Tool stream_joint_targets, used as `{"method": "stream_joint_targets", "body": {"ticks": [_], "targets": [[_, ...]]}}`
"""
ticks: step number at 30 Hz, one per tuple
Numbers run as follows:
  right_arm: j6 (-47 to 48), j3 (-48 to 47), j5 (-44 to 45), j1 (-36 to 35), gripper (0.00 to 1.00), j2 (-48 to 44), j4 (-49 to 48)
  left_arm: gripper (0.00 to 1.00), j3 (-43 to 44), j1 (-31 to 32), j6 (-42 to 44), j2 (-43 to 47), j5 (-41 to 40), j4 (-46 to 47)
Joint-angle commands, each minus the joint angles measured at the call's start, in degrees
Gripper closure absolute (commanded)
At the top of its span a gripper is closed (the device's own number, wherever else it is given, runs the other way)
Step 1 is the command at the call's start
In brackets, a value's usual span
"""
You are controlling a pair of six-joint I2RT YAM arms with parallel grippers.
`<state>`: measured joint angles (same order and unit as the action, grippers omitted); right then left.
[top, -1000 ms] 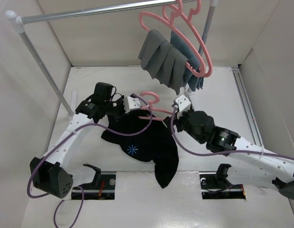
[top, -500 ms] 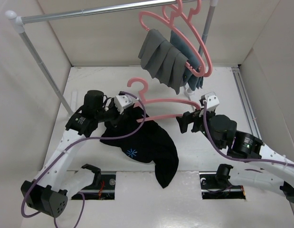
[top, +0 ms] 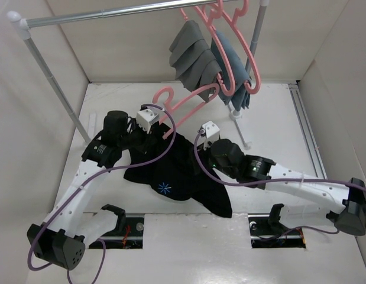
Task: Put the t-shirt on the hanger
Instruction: Place tshirt on hanger
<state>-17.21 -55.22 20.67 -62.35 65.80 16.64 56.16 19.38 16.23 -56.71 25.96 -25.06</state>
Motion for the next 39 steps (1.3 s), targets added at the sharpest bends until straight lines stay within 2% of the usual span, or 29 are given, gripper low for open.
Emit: {"method": "stream_joint_targets", "body": {"ticks": [1,4,8,12,16,21,26,37,39], "targets": [[1.39,-0.85,-3.44,-0.58,0.19,0.2,-13.28,1.0,2.02,-0.3,-1.73,3.09,1.81,4.49],[-0.19,-1.38,-0.29,-0.58,0.15,4.25,-15.68,1.0,1.33,-0.3,0.91,5.02,6.81,3.44],[-7.91,4.15,3.77,1.08,0.15,7.84,-24.62,1.0,0.09,-0.3,1.61,6.35,9.64,3.44],[-13.1,4.16,5.44,3.28,0.22,12.93,-24.64,1.0,0.09,-0.3,1.61,6.35,10.95,3.44],[-13.63,2.58,5.97,4.6,0.27,15.93,-25.26,1.0,-0.44,-0.3,1.61,6.35,11.66,3.97],[-13.64,4.77,6.49,6.36,0.4,13.48,-29.12,1.0,-1.49,-0.3,2.23,7.4,12.19,3.35],[-9.6,6.44,3.33,6.36,0.4,11.1,-34.03,1.0,-2.02,-0.3,2.84,7.4,12.19,2.82],[-12.05,2.66,-2.65,7.41,0.38,21.03,-34.57,1.0,-1.49,-0.3,1.61,7.93,12.19,5.01],[-12.06,3.28,-2.65,7.42,0.43,21.04,-34.57,1.0,-2.02,-0.3,0.3,8.54,12.19,5.63]]}}
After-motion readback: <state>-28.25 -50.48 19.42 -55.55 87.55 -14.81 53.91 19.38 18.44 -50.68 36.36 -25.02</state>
